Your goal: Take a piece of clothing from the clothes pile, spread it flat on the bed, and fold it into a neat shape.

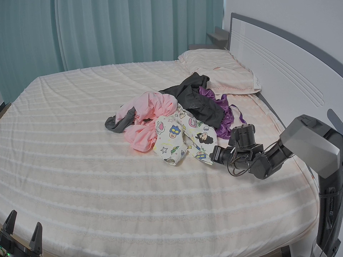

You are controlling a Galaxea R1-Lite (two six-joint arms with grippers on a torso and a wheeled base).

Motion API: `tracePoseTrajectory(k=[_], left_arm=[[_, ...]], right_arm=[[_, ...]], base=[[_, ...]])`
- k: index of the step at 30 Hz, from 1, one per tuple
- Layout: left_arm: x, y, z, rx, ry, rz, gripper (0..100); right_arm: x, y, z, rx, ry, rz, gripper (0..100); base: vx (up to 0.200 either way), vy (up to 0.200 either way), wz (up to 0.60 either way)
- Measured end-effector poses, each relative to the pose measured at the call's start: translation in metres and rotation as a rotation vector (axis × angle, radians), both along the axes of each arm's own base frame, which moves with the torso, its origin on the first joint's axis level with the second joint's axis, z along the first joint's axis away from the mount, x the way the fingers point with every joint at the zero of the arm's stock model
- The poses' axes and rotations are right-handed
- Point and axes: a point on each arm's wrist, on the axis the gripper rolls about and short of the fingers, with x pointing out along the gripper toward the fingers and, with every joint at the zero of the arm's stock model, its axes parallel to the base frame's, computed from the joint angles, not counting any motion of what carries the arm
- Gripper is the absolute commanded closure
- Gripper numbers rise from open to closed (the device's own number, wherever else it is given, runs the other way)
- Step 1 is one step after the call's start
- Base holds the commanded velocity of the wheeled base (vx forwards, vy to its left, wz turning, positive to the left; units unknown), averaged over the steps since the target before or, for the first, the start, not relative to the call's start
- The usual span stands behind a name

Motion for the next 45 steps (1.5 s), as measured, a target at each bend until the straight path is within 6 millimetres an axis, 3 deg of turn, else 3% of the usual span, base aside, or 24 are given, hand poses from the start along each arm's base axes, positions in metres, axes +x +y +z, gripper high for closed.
tracePoseTrajectory(k=[10,16,21,22,29,38,45], left_arm=[[0.0,0.0,0.0,0.008,-0.001,-0.001,0],[0.0,0.0,0.0,0.009,-0.001,-0.002,0],[0.0,0.0,0.0,0.01,-0.001,-0.003,0],[0.0,0.0,0.0,0.01,-0.001,-0.003,0],[0.0,0.0,0.0,0.01,0.0,-0.003,0],[0.0,0.0,0.0,0.009,0.0,-0.003,0],[0.0,0.0,0.0,0.008,0.0,-0.003,0]], right_arm=[[-0.056,-0.02,0.027,0.112,0.097,0.096,100],[-0.084,-0.031,0.029,0.118,0.148,0.153,100],[-0.104,-0.043,0.017,0.068,0.198,0.202,100],[-0.107,-0.044,0.014,0.061,0.211,0.208,0],[-0.108,-0.041,0.005,0.064,0.246,0.224,0],[-0.101,-0.015,-0.012,0.082,0.292,0.225,0],[-0.085,0.003,-0.012,0.057,0.237,0.194,0]], base=[[0.0,0.0,0.0],[0.0,0.0,0.0],[0.0,0.0,0.0],[0.0,0.0,0.0],[0.0,0.0,0.0],[0.0,0.0,0.0],[0.0,0.0,0.0]])
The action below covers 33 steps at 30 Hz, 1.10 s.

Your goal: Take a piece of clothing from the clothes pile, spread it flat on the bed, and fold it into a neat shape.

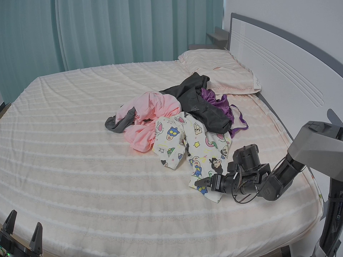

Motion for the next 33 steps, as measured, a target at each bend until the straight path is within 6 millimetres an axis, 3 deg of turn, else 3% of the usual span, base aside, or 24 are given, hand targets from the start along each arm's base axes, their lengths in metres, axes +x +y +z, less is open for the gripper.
tracePoseTrajectory(k=[3,4,10,15,26,33], left_arm=[[0.0,0.0,0.0,0.0,0.0,0.0,0],[0.0,0.0,0.0,0.0,0.0,0.0,0],[0.0,0.0,0.0,-0.001,0.0,0.0,0],[0.0,0.0,0.0,0.0,0.0,0.0,0],[0.0,0.0,0.001,0.005,-0.004,0.002,0],[-0.001,-0.003,0.045,0.019,-0.045,-0.137,0]], right_arm=[[0.005,0.012,0.001,-0.012,-0.027,-0.004,0],[0.006,0.016,0.001,-0.018,-0.035,-0.005,100],[0.011,0.03,-0.004,-0.065,-0.022,-0.006,100],[0.008,0.03,-0.002,-0.068,-0.017,-0.002,100],[-0.022,0.005,0.038,0.032,0.003,0.018,100],[-0.055,-0.014,0.076,0.118,-0.021,0.053,100]], base=[[0.0,0.0,0.0],[0.0,0.0,0.0],[0.0,0.0,0.0],[0.0,0.0,0.0],[0.0,0.0,0.0],[0.0,0.0,0.0]])
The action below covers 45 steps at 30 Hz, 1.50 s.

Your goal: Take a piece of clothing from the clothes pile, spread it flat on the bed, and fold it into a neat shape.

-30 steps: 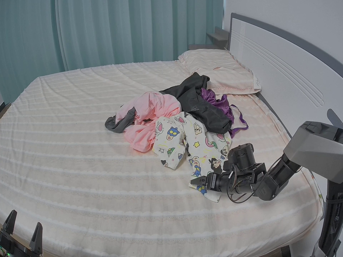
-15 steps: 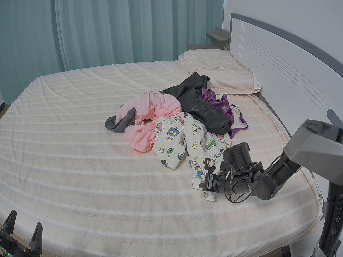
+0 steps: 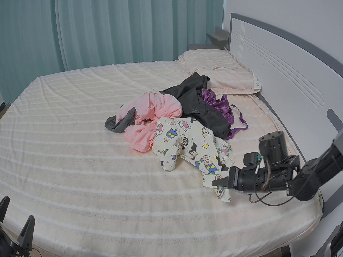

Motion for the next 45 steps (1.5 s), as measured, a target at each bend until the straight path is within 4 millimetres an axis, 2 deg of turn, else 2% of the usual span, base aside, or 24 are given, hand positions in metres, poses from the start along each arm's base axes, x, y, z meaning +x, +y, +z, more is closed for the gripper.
tracePoseTrajectory(k=[4,8,15,20,27,34,40,45], left_arm=[[0.015,-0.002,0.022,0.022,0.074,-0.095,0],[0.041,-0.004,0.034,0.041,0.19,-0.188,0],[0.096,-0.018,0.039,0.079,0.373,-0.352,0],[0.141,-0.04,0.034,0.104,0.439,-0.411,0],[0.194,-0.083,0.011,0.126,0.475,-0.433,0],[0.24,-0.13,-0.026,0.134,0.424,-0.423,0],[0.275,-0.165,-0.066,0.147,0.427,-0.397,0],[0.306,-0.188,-0.087,0.142,0.401,-0.349,0]], right_arm=[[-0.023,-0.014,0.024,0.051,-0.038,0.019,100],[-0.046,-0.028,0.043,0.097,-0.079,0.037,100],[-0.072,-0.047,0.063,0.153,-0.143,0.047,100],[-0.082,-0.059,0.074,0.19,-0.186,0.048,100],[-0.092,-0.073,0.092,0.247,-0.256,0.059,100],[-0.099,-0.085,0.108,0.293,-0.313,0.061,100],[-0.096,-0.091,0.115,0.31,-0.339,0.046,100],[-0.089,-0.093,0.119,0.312,-0.346,0.031,100]], base=[[0.0,0.0,0.0],[0.0,0.0,0.0],[0.0,0.0,0.0],[0.0,0.0,0.0],[0.0,0.0,0.0],[0.0,0.0,0.0],[0.0,0.0,0.0],[0.0,0.0,0.0]])
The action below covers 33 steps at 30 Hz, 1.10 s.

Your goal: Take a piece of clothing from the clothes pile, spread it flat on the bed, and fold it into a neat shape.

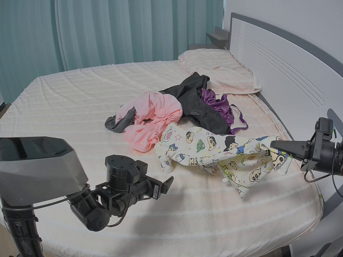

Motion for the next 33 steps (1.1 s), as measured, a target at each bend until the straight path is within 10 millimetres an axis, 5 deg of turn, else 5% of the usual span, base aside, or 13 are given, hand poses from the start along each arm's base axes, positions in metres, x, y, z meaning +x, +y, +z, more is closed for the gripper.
tracePoseTrajectory(k=[11,21,22,33], left_arm=[[0.064,-0.023,-0.038,-0.014,-0.067,0.121,0],[0.102,-0.035,-0.058,-0.106,-0.101,0.178,0],[0.105,-0.037,-0.059,-0.119,-0.106,0.181,100],[0.11,-0.044,-0.072,-0.141,-0.101,0.209,100]], right_arm=[[0.012,0.0,0.004,0.002,-0.001,-0.014,100],[0.018,0.001,0.003,0.0,0.007,-0.016,100],[0.019,0.001,0.003,-0.001,0.009,-0.017,100],[0.028,-0.001,0.001,-0.005,0.022,-0.039,100]], base=[[0.0,0.0,0.0],[0.0,0.0,0.0],[0.0,0.0,0.0],[0.0,0.0,0.0]])
